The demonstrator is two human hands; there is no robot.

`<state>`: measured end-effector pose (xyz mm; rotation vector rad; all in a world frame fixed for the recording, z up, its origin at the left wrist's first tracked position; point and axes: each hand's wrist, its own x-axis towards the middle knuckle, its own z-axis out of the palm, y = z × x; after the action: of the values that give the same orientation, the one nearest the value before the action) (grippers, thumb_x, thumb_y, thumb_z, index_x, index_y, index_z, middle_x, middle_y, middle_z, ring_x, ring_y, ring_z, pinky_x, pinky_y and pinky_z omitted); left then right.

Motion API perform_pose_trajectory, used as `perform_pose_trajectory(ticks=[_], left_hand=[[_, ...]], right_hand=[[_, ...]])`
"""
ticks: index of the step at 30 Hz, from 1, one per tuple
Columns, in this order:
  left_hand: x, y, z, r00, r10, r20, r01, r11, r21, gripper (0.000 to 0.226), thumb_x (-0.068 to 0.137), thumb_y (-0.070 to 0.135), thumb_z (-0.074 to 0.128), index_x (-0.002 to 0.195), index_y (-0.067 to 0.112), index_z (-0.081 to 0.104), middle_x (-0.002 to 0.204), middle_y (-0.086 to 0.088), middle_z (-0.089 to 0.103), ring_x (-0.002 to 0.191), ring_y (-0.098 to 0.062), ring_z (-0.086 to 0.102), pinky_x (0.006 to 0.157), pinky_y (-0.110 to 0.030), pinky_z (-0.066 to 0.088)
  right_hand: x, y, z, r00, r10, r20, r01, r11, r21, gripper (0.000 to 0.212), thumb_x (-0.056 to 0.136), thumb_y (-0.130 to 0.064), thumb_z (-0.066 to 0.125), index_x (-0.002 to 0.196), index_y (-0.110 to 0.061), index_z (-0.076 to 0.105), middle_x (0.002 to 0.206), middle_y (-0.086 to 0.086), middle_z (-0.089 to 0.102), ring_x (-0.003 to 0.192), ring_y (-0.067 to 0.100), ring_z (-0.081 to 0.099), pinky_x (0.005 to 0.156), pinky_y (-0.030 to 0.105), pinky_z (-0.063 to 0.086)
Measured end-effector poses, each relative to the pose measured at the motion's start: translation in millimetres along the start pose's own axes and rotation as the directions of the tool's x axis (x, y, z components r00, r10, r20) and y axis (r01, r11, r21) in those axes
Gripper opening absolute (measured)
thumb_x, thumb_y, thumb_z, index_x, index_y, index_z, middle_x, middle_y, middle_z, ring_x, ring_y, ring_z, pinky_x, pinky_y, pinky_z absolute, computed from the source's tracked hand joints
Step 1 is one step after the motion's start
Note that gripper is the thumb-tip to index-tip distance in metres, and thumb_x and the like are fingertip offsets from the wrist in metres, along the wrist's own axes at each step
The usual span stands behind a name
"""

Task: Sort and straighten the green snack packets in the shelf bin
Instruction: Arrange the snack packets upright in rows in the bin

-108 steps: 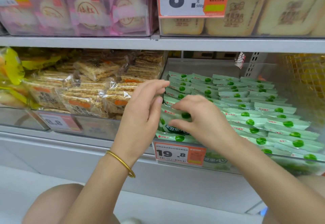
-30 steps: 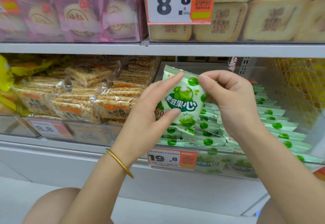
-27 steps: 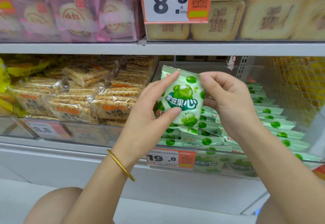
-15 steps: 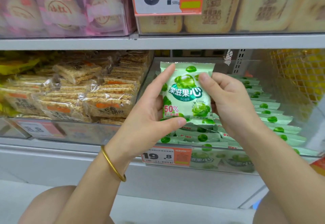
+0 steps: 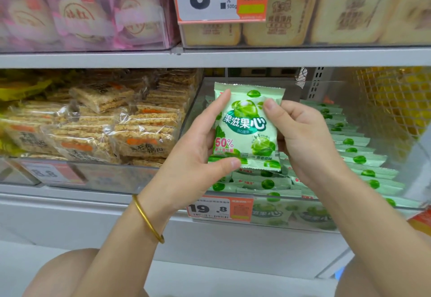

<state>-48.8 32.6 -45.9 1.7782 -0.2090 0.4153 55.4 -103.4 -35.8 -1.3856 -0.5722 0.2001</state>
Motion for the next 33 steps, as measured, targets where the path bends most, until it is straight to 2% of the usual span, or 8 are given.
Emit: perform_pose_trajectory(ticks=[2,4,6,10,15,19,23,33], left_hand=[[-0.9,-3.4,-0.3,0.995,0.04,-0.09,-0.015,0.963,0.268,0.08,0.078,0.001,0.065,0.141,0.036,0.031,0.15,0.014,0.029,0.138,0.001,0.027,0.112,-0.029,0.03],[-0.7,-4.7,1.3,0.958,0.199,-0.209,-0.033,0.794,0.607,0.066,0.081,0.011,0.066,0.138,0.031,0.041,0.144,0.012,0.032,0.133,0.001,0.028,0.111,-0.018,0.022],[0.7,-3.6,5.0,0.934,0.285,-0.215,-0.049,0.698,0.715,0.052,0.085,0.025,0.061,0.135,0.025,0.048,0.134,0.01,0.04,0.125,-0.004,0.034,0.105,-0.009,0.02],[4.2,-0.2,14.7,0.966,0.169,-0.194,-0.016,0.79,0.612,0.065,0.081,0.048,0.056,0.141,0.027,0.04,0.137,0.017,0.039,0.129,0.001,0.031,0.104,-0.006,0.019],[6.6,1.4,10.1,0.946,0.127,-0.3,-0.007,0.928,0.372,0.059,0.089,0.005,0.058,0.14,0.028,0.039,0.133,0.016,0.052,0.124,0.001,0.046,0.104,-0.031,0.04],[3.1,1.6,8.7,0.956,0.04,-0.289,-0.026,0.998,0.053,0.065,0.087,0.007,0.055,0.138,0.04,0.032,0.121,0.005,0.064,0.112,-0.013,0.06,0.094,-0.037,0.049],[1.5,1.8,7.4,0.979,0.025,-0.201,-0.015,0.999,0.051,0.059,0.085,0.009,0.056,0.136,0.034,0.042,0.14,0.01,0.048,0.13,-0.009,0.044,0.107,-0.042,0.04],[0.8,1.0,7.7,0.98,-0.001,-0.197,0.006,1.0,0.027,0.067,0.076,0.009,0.065,0.132,0.039,0.045,0.138,0.016,0.048,0.125,-0.002,0.048,0.099,-0.031,0.047]], right_hand=[[-0.8,0.5,0.4,0.999,-0.024,-0.036,0.022,0.999,-0.04,0.034,0.094,-0.027,0.055,0.079,0.003,0.06,0.075,0.025,0.066,0.061,0.025,0.061,0.057,0.036,0.051],[-1.9,0.4,1.1,0.996,-0.049,-0.081,0.044,0.997,-0.065,0.025,0.095,-0.025,0.054,0.082,-0.005,0.061,0.074,0.015,0.068,0.06,0.02,0.064,0.052,0.031,0.054],[-3.4,0.7,3.5,0.994,-0.078,-0.072,0.07,0.992,-0.107,0.024,0.094,-0.025,0.055,0.089,-0.002,0.06,0.082,0.019,0.067,0.067,0.025,0.066,0.054,0.036,0.057],[-9.4,-2.2,10.3,0.995,-0.075,0.071,0.075,0.997,0.009,0.024,0.086,-0.034,0.053,0.099,-0.017,0.065,0.085,-0.002,0.07,0.075,0.013,0.066,0.06,0.031,0.058],[-6.1,2.0,6.3,0.985,-0.168,0.022,0.17,0.977,-0.126,0.018,0.091,-0.028,0.056,0.103,-0.032,0.069,0.105,0.001,0.065,0.083,0.011,0.061,0.068,0.025,0.054],[-1.6,3.1,-0.7,0.995,-0.078,0.061,0.079,0.997,-0.017,0.032,0.08,-0.031,0.063,0.111,-0.035,0.066,0.12,-0.002,0.062,0.094,0.009,0.066,0.08,0.031,0.057],[-1.4,2.2,-0.4,0.995,-0.027,0.093,0.013,0.989,0.144,0.038,0.075,-0.017,0.063,0.111,-0.028,0.065,0.114,-0.003,0.068,0.091,0.015,0.068,0.072,0.03,0.058],[-1.5,3.7,0.5,0.997,-0.048,0.066,0.037,0.988,0.148,0.035,0.08,-0.008,0.064,0.111,-0.023,0.065,0.11,-0.002,0.069,0.091,0.018,0.067,0.07,0.028,0.056]])
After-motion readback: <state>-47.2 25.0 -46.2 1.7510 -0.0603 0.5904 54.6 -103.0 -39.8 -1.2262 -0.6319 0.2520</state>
